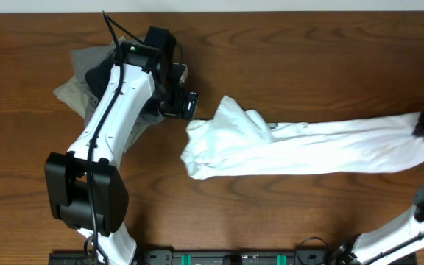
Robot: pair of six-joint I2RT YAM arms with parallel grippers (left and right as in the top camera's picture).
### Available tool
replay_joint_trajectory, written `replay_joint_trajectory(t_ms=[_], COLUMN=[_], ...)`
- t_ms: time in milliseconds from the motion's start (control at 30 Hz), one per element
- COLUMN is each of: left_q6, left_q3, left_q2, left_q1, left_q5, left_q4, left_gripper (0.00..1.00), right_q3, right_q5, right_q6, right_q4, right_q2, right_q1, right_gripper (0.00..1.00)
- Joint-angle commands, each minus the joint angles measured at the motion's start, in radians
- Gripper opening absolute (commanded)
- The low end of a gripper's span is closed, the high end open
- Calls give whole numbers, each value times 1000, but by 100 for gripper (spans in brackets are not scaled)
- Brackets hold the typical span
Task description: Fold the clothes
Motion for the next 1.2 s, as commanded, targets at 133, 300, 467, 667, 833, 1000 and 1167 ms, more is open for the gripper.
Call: replay_joint_trajectory(t_ms=[133, 300, 467, 667, 833, 1000, 1167], left_q6=[17, 17, 17, 17, 17, -25, -71], left_q3=[26, 26, 26, 26, 26, 24, 7], left_q2=[-23, -31, -60, -98, -108, -108, -106], left_q1=[5, 6, 5, 6, 5, 5, -2], left_q5=[-12, -12, -12, -12, -12, -8, 137], left_q4=[1, -5, -8, 1, 8, 0, -6], left_gripper=[98, 98, 98, 98, 98, 98, 98], right_q3=[48, 31, -36, -187, -288, -288, -288], right_q5=[-55, -64, 17, 20, -3, -3, -4], right_q6=[73, 99, 167, 184, 206, 186, 196], right_q4=[-56, -115, -87, -11, 75, 96, 123], right_q2=[-202, -208, -206, -206, -206, -225, -264], right_q1=[106, 298, 497, 672, 774, 794, 735], right_gripper=[1, 1, 1, 1, 33, 39, 48])
